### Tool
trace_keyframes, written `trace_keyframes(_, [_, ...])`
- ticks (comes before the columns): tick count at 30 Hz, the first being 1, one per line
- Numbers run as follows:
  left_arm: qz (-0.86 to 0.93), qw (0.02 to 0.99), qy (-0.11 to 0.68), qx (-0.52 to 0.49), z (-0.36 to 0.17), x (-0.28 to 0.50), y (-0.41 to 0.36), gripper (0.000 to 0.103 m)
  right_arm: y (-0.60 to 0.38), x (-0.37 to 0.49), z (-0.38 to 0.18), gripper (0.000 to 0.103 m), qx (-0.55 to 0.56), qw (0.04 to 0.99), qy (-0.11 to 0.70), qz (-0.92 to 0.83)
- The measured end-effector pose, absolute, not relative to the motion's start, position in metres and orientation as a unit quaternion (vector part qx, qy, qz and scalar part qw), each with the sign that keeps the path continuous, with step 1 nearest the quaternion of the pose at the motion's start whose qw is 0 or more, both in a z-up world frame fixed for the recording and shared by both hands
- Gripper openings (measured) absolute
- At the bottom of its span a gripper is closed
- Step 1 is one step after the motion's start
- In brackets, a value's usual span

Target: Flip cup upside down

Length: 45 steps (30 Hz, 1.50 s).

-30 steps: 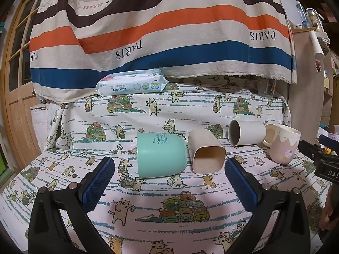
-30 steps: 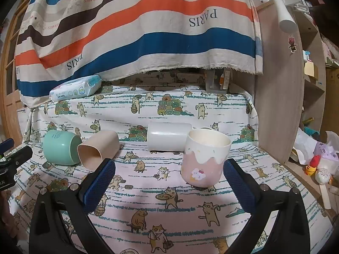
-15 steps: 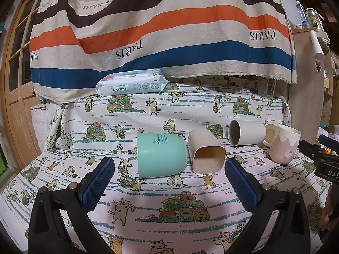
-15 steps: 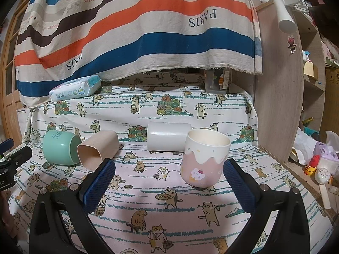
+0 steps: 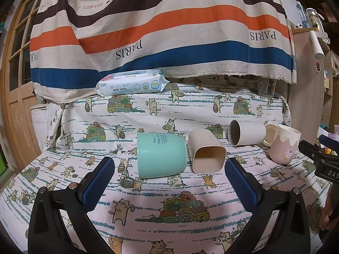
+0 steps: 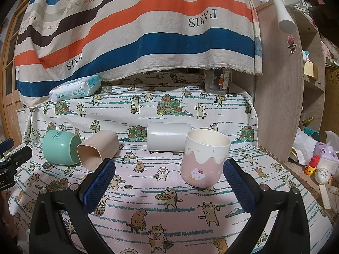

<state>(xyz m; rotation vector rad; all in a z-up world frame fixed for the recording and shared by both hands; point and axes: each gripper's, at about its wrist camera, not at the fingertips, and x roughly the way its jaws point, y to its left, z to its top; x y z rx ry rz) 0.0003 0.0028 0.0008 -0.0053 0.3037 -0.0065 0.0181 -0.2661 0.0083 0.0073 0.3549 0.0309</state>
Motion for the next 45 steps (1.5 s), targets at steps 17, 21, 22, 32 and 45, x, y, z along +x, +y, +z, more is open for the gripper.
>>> trace_keyframes(17, [-0.003,0.988,0.151,-0.003,0.001,0.000,0.003,0.103,-0.266,0.019,0.008,0.103,0.004,0.984,0.178,0.016])
trace_keyframes(21, [-0.004,0.988,0.152,-0.003,0.001,0.000,0.003,0.103,-0.267,0.019,0.008,0.103,0.004,0.984,0.179,0.017])
trace_keyframes(22, [-0.004,0.988,0.154,-0.003,0.000,0.001,0.004,0.103,-0.266,0.019,0.007,0.103,0.004,0.984,0.179,0.018])
trace_keyframes(32, [0.003,0.988,0.153,-0.002,-0.001,0.001,0.003,0.103,-0.269,0.019,0.007,0.103,0.011,0.984,0.178,0.023])
trace_keyframes(45, [0.001,0.991,0.136,0.007,0.016,-0.012,0.000,0.103,-0.247,0.008,0.022,0.103,-0.032,0.983,0.168,0.064])
